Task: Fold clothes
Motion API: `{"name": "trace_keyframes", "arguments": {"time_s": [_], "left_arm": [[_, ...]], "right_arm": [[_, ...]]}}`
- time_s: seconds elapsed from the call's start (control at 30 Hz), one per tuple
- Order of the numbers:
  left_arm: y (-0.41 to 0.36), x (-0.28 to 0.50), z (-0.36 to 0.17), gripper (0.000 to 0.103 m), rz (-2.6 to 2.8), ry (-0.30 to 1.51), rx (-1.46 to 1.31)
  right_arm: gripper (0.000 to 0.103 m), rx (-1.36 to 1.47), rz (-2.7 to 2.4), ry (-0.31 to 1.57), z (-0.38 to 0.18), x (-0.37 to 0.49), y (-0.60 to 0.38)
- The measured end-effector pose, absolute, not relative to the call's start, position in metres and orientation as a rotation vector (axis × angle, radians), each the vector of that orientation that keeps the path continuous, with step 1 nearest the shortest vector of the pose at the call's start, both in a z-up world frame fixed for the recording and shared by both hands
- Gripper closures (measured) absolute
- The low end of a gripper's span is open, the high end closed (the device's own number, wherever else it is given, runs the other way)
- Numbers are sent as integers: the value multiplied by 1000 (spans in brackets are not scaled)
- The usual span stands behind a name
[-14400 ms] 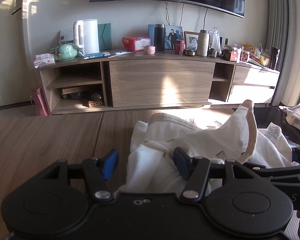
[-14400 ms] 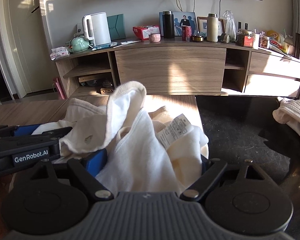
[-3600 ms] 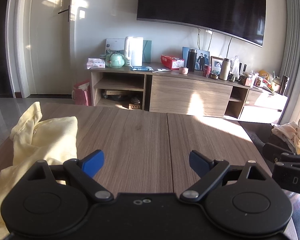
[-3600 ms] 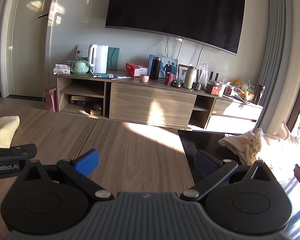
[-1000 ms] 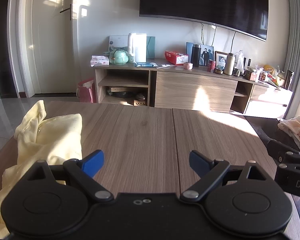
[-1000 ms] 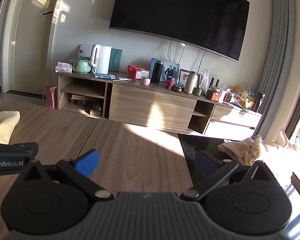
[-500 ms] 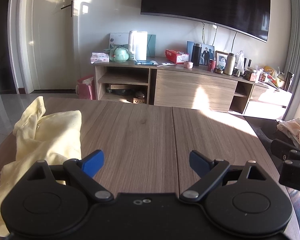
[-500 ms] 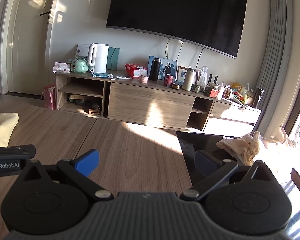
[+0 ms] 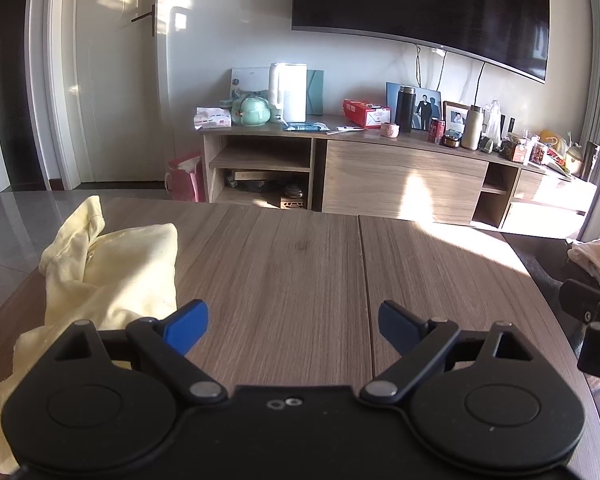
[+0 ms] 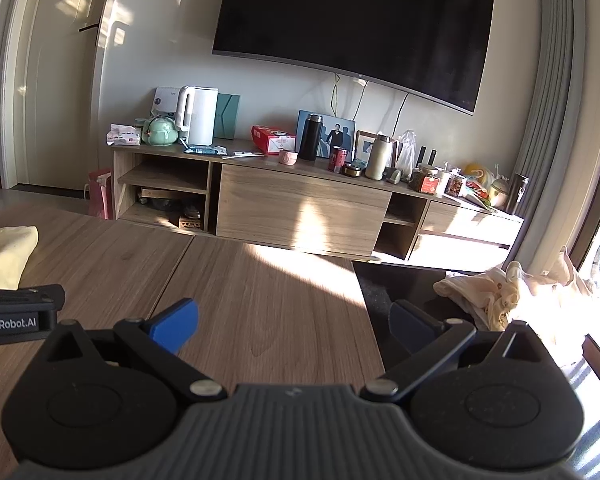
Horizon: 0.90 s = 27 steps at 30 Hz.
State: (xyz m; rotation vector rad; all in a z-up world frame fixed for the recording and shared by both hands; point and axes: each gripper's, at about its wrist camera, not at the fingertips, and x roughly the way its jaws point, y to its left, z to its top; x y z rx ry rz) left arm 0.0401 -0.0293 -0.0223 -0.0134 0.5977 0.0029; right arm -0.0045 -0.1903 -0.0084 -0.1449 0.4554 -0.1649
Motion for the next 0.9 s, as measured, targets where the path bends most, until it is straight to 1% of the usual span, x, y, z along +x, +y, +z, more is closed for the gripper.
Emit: {"name": "trace_keyframes", "arguments": {"time_s": [0.37,0.6,0.77,0.9], "left_arm": [[-25,45,-24,10,16,630,-45],[-24,40,-25,9,-9,593,-48],[-17,35,-24,9,-42,554,-104],[-21,32,-20,9,-37,523,-73]], "right_arm": [[0,-138,-164,463,-6,-5,-193],[0,-137,-159,465,-5,-4,-194],[0,-137,-159,467,-6,-3,-193],[0,-135,-160,467,-6,-3,-192]]}}
